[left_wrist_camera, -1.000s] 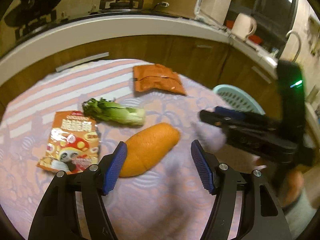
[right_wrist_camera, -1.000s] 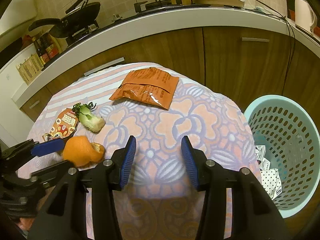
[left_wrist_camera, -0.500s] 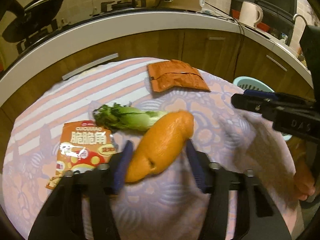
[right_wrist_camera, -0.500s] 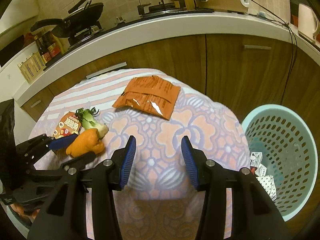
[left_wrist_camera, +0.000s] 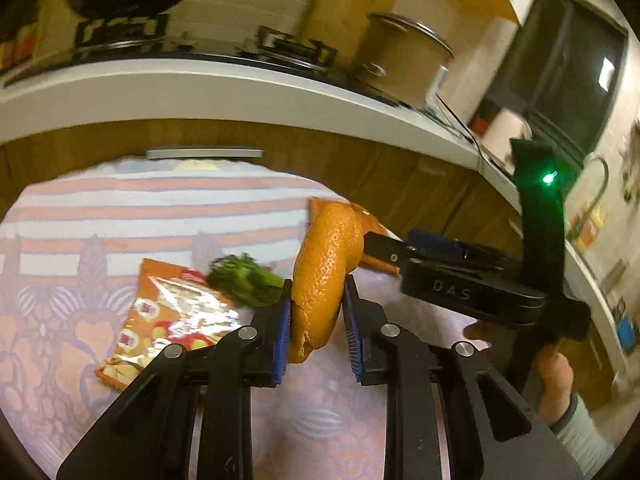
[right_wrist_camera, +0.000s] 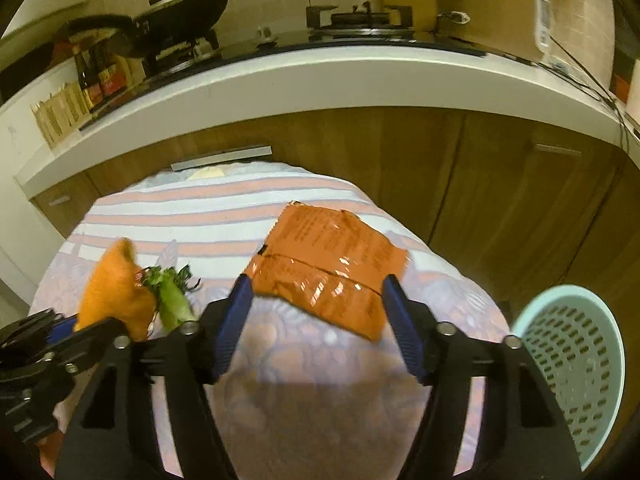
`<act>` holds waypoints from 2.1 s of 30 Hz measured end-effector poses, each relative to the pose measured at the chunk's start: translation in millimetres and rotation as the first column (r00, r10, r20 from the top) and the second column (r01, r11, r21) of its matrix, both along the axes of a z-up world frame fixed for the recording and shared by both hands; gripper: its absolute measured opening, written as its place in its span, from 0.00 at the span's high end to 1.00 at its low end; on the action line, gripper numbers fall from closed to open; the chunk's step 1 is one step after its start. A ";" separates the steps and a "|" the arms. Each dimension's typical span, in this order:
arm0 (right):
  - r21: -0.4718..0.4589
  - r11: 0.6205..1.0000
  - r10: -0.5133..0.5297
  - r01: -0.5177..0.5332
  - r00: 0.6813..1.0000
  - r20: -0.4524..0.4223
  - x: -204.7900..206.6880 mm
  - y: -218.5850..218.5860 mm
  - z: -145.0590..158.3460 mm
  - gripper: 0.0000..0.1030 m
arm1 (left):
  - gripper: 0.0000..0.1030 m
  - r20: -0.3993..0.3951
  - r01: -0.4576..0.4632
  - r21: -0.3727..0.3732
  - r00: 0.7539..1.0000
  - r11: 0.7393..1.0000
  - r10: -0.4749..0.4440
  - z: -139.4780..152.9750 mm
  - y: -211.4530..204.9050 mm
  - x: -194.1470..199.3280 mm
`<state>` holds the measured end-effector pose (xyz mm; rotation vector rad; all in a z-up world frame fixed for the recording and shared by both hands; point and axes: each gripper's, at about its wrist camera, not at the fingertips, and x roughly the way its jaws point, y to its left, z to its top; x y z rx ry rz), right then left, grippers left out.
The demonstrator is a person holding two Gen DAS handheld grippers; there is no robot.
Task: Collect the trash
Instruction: 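Grasp the large orange peel with the left tool while the right tool grasps the orange wrapper, then carry the peel and wrapper over the basket and open both tools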
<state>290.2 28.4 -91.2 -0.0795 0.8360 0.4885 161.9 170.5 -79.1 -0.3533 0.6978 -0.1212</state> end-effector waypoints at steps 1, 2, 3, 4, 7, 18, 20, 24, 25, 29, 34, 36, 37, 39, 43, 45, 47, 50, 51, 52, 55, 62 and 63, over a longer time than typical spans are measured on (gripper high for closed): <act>-0.001 1.000 0.000 0.000 1.000 -0.006 3.4 3.3 -2.3 0.32 | 0.79 0.001 -0.013 -0.004 1.000 1.000 0.013 -1.4 3.4 0.6; -0.007 1.000 0.000 0.000 1.000 -0.017 9.5 8.3 -6.2 0.32 | 0.79 0.000 -0.028 -0.013 1.000 1.000 0.028 -3.0 7.7 0.6; -0.019 1.000 -0.005 0.005 1.000 -0.025 13.8 12.2 -10.3 0.31 | 0.79 -0.001 -0.038 -0.021 0.999 0.999 0.038 -3.9 11.2 1.2; -0.027 1.000 -0.008 0.008 1.000 -0.030 16.2 14.6 -12.8 0.31 | 0.79 -0.002 -0.052 -0.031 0.999 0.998 0.051 -5.1 16.1 2.0; -0.049 0.999 -0.020 0.018 0.999 -0.044 23.9 21.2 -22.9 0.27 | 0.79 0.005 -0.074 -0.041 0.997 0.996 0.074 -3.6 22.9 0.2; -0.080 0.997 -0.023 0.021 0.999 -0.032 22.9 27.5 -26.0 0.39 | 0.78 0.007 -0.059 -0.066 0.998 0.996 0.060 -3.1 24.8 -1.0; -0.082 0.997 -0.005 0.004 1.000 -0.016 20.4 30.5 -25.2 0.48 | 0.78 0.008 -0.056 -0.067 0.998 0.996 0.057 -2.7 24.3 -0.7; -0.060 0.998 0.017 -0.017 1.000 -0.004 17.0 31.4 -23.2 0.62 | 0.78 0.001 -0.056 -0.054 0.998 0.997 0.056 -4.8 22.8 0.8; -0.047 0.999 0.017 -0.017 1.000 0.000 16.3 29.3 -21.8 0.64 | 0.78 -0.001 -0.055 -0.053 0.998 0.997 0.055 -5.1 22.7 1.0; 0.010 1.000 0.009 -0.009 1.000 0.009 10.6 17.3 -13.6 0.76 | 0.78 0.005 -0.048 -0.046 0.999 0.998 0.048 -3.5 19.2 -0.2; 0.034 0.999 -0.009 0.007 0.999 0.041 -0.8 0.5 1.9 0.79 | 0.78 0.015 -0.034 -0.039 0.999 0.999 0.034 0.3 11.8 -1.9; 0.039 0.999 -0.015 0.013 0.998 0.056 -6.1 -7.4 9.0 0.79 | 0.78 0.015 -0.024 -0.044 1.000 0.999 0.025 1.9 7.3 -1.5; 0.042 0.999 -0.018 0.016 0.998 0.063 -8.7 -12.3 12.7 0.79 | 0.78 0.015 -0.020 -0.043 1.000 0.999 0.021 2.8 4.8 -1.0; 0.050 0.998 -0.031 0.027 0.997 0.075 -13.6 -23.6 20.3 0.79 | 0.78 0.018 -0.007 -0.037 1.000 0.999 0.008 7.0 -2.8 -1.1; 0.073 0.995 -0.069 0.063 0.993 0.091 -21.3 -53.1 33.3 0.79 | 0.78 0.026 0.020 -0.012 0.999 1.000 -0.019 15.9 -20.8 -1.2; 0.077 0.994 -0.089 0.082 0.991 0.099 -24.9 -68.7 38.2 0.79 | 0.78 0.030 0.034 -0.007 0.999 0.999 -0.034 20.2 -30.2 0.5; 0.082 0.991 -0.110 0.101 0.989 0.104 -28.8 -86.1 42.2 0.79 | 0.78 0.036 0.061 -0.007 0.998 0.998 -0.061 25.1 -42.5 3.3; 0.087 0.987 -0.142 0.133 0.983 0.116 -35.2 -110.2 47.4 0.79 | 0.78 0.039 0.098 0.003 0.994 0.995 -0.098 31.9 -64.0 9.6; 0.088 0.986 -0.154 0.144 0.981 0.119 -37.6 -118.8 48.8 0.79 | 0.78 0.039 0.108 0.005 0.993 0.994 -0.108 33.4 -69.5 11.5; 0.088 0.985 -0.161 0.151 0.979 0.122 -38.3 -124.0 49.5 0.79 | 0.78 0.039 0.124 0.009 0.992 0.992 -0.124 35.2 -78.5 14.4; 0.082 0.980 -0.192 0.182 0.973 0.131 -44.1 -146.8 51.7 0.79 | 0.78 0.042 0.158 0.021 0.986 0.987 -0.159 39.3 -100.4 20.7; 0.085 0.968 -0.245 0.236 0.962 0.123 -49.7 -189.6 46.8 0.79 | 0.78 0.039 0.235 0.023 0.971 0.972 -0.236 43.0 -149.4 38.2; 0.086 0.966 -0.253 0.244 0.960 0.120 -50.3 -195.5 45.1 0.79 | 0.78 0.036 0.245 0.022 0.969 0.969 -0.245 42.4 -155.7 40.8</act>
